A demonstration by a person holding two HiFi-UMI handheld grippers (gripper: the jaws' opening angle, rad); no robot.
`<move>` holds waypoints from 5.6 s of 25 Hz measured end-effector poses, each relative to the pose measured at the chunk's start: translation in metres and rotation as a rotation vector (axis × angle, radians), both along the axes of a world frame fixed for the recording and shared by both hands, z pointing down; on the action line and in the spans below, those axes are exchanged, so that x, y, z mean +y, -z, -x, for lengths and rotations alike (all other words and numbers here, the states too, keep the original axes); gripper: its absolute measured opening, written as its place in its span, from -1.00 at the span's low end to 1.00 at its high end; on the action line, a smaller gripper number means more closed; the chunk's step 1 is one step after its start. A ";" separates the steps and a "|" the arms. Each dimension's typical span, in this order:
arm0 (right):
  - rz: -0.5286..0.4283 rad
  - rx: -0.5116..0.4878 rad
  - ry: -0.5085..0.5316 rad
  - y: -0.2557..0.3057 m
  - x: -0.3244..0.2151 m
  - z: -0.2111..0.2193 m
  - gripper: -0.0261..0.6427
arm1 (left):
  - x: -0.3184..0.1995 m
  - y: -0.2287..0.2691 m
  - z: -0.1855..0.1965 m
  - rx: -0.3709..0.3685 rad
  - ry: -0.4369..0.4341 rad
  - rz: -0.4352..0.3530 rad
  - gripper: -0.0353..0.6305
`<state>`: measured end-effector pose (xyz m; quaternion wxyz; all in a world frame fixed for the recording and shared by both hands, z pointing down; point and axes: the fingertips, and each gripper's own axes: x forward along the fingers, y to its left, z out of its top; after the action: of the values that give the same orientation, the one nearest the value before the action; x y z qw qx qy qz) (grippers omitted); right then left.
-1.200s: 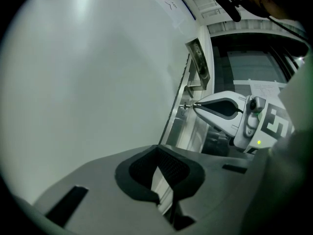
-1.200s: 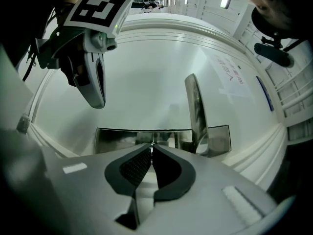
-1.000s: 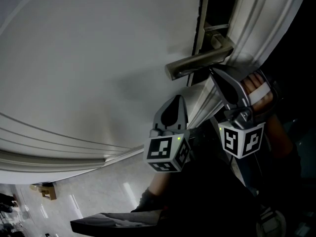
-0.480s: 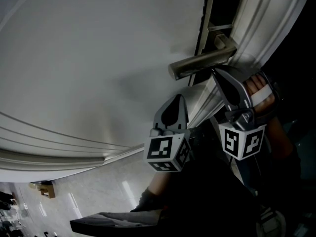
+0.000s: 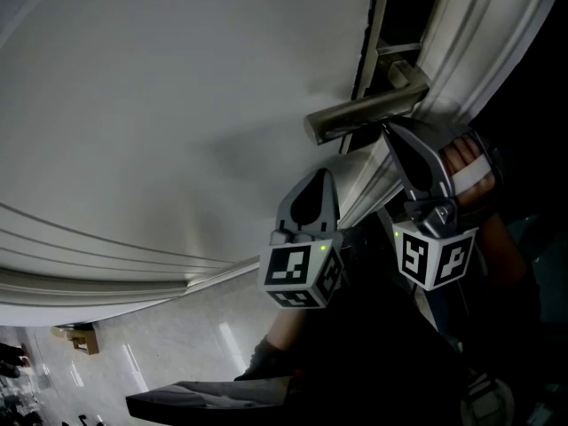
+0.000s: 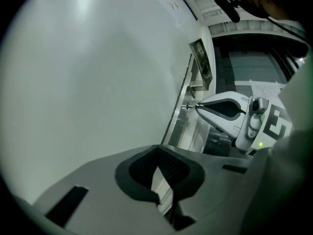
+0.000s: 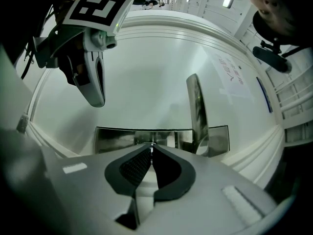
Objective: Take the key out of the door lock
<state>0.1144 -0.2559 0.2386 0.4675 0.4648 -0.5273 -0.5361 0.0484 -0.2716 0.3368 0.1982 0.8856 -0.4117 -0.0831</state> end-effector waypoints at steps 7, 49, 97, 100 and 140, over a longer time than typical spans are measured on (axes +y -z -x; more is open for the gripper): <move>-0.001 0.008 0.006 0.000 0.001 0.000 -0.89 | 0.000 -0.002 0.000 -0.007 0.001 -0.002 -0.89; 0.004 0.001 0.002 -0.001 0.007 0.000 -0.89 | 0.001 0.002 -0.010 0.005 -0.022 -0.008 -0.89; 0.007 -0.011 0.008 -0.001 0.008 0.001 -0.89 | -0.002 0.009 -0.008 -0.005 -0.024 -0.040 -0.89; 0.009 -0.012 0.009 -0.001 0.008 0.001 -0.89 | -0.002 0.006 -0.009 0.005 -0.030 -0.022 -0.89; -0.004 -0.017 0.006 -0.002 0.012 -0.001 -0.89 | 0.001 -0.001 -0.009 0.027 -0.028 0.022 -0.89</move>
<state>0.1151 -0.2441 0.2409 0.4604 0.4689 -0.5314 -0.5345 0.0571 -0.2703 0.3377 0.2144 0.8878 -0.3977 -0.0877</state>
